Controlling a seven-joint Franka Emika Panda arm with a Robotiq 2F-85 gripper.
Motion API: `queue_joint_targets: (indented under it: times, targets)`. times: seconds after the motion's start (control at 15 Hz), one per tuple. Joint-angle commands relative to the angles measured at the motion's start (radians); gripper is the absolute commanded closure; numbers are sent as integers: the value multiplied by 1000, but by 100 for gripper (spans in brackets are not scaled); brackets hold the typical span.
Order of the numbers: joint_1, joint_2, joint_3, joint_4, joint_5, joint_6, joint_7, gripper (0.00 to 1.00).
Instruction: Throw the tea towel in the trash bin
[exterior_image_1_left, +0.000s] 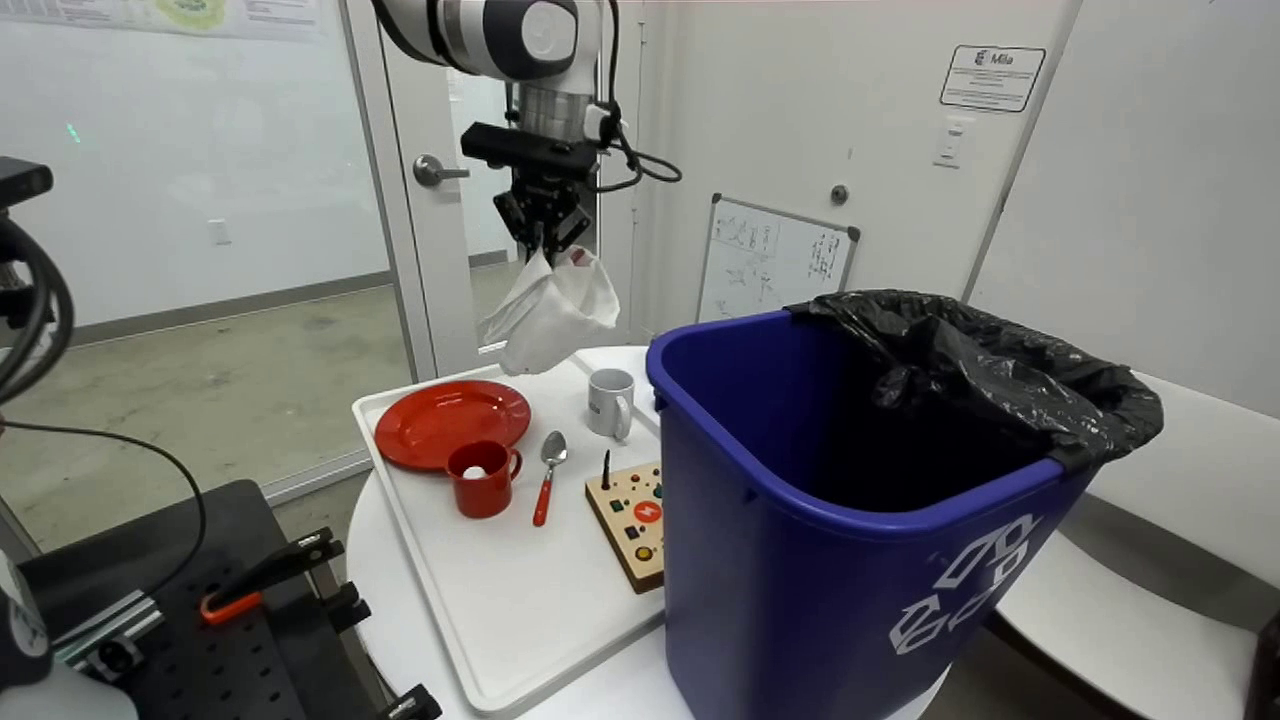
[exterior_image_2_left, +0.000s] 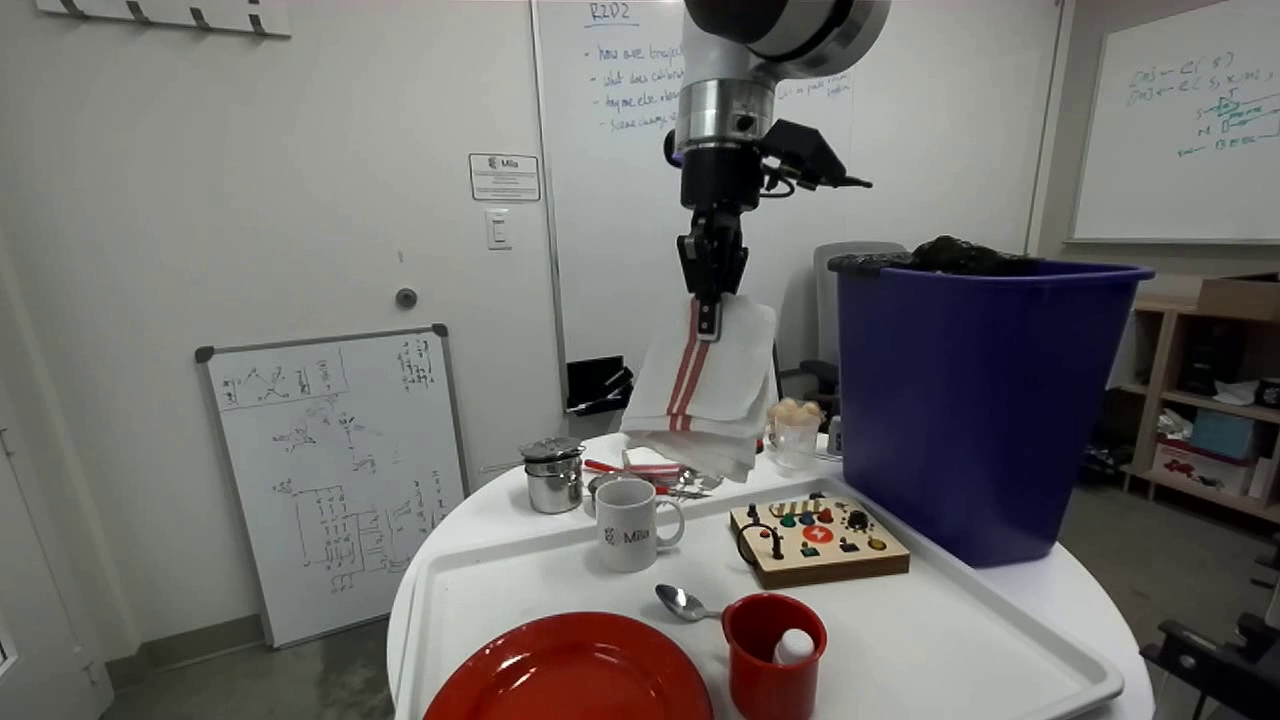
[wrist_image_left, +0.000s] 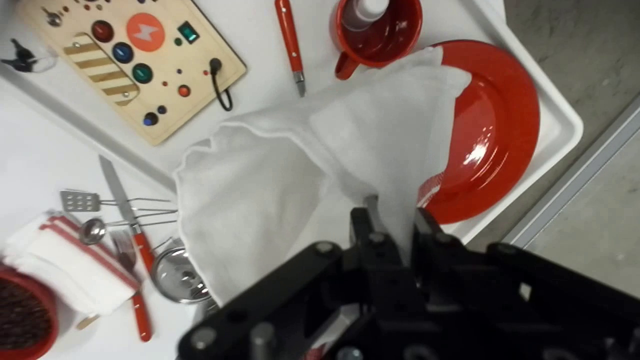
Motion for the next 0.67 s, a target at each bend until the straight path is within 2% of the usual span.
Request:
queue_joint_targets:
  times: [0.0,0.33,0.6]
  targets:
    - [-8,-154,-44,-99,5,76,101,89]
    - [-7,-381,-90,-223,-62,138,293,89]
    - [-50,-564,-100,-318,-160,111,489,89]
